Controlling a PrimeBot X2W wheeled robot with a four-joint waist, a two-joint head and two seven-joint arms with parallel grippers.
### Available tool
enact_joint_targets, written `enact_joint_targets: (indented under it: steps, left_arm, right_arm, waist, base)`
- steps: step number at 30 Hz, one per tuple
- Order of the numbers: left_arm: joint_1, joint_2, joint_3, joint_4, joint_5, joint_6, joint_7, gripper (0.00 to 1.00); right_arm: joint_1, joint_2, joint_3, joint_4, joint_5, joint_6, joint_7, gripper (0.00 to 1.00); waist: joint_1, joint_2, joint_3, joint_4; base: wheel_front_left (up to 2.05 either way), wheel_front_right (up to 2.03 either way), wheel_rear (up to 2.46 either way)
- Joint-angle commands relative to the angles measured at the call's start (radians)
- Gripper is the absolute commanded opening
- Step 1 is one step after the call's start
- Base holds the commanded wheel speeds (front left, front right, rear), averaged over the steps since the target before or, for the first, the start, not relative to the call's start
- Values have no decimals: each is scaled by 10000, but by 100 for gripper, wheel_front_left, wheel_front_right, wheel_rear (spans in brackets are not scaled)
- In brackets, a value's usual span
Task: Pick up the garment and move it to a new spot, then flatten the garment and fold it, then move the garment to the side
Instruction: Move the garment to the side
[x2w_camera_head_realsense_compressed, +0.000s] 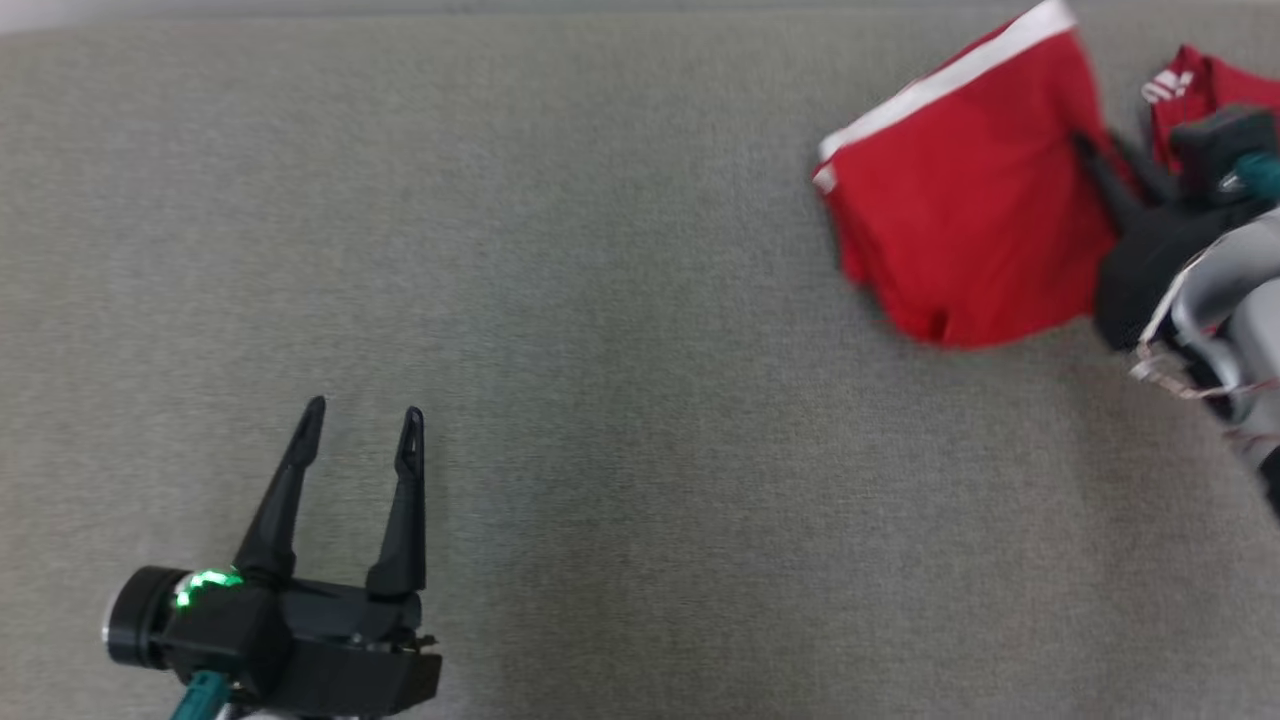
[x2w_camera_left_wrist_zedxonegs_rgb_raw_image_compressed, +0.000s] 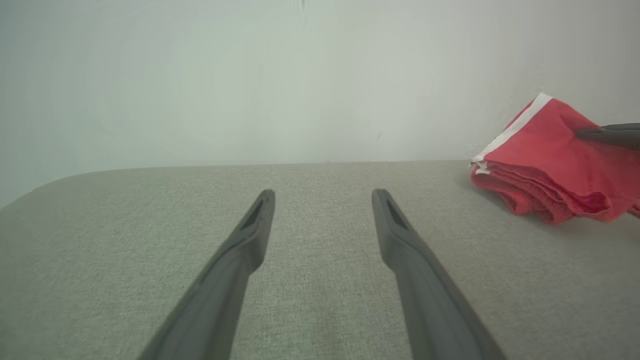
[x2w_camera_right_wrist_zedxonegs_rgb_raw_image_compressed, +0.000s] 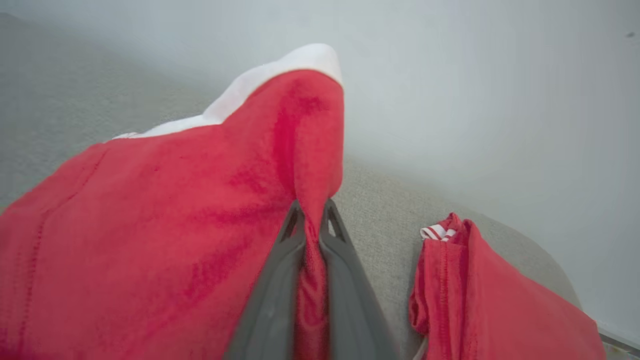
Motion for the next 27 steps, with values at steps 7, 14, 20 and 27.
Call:
enact_joint_targets:
  steps: [7,14,20,27]
  left_arm:
    - [-397,456,58,-708,86,14,-27,100]
    - [-477,720,-259,-1387,318,14,-27,100]
    - [-321,890,-220,-1679,366,15,-29,100]
    - [-489,997,-448,-1728,327,13,-26,100]
  right_arm:
    - [-1073,-909,-364,214,506,-29,-29,0]
    - [-1720,-1709,-727,873,732,-29,-196,0]
    - [-2220,-2069,-909,1654,546,-29,-54,0]
    - [-3001,-2343,-1107,2736,4,-31,-212,0]
  waist:
    - [-3,-2,1852,-1610]
    - [-3,-2,2487,-2035]
    - [-3,-2,2921,-2307]
    - [-3,-2,3216,-2217]
  base:
    - [0,0,0]
    - [0,0,0]
    - [0,0,0]
    - [0,0,0]
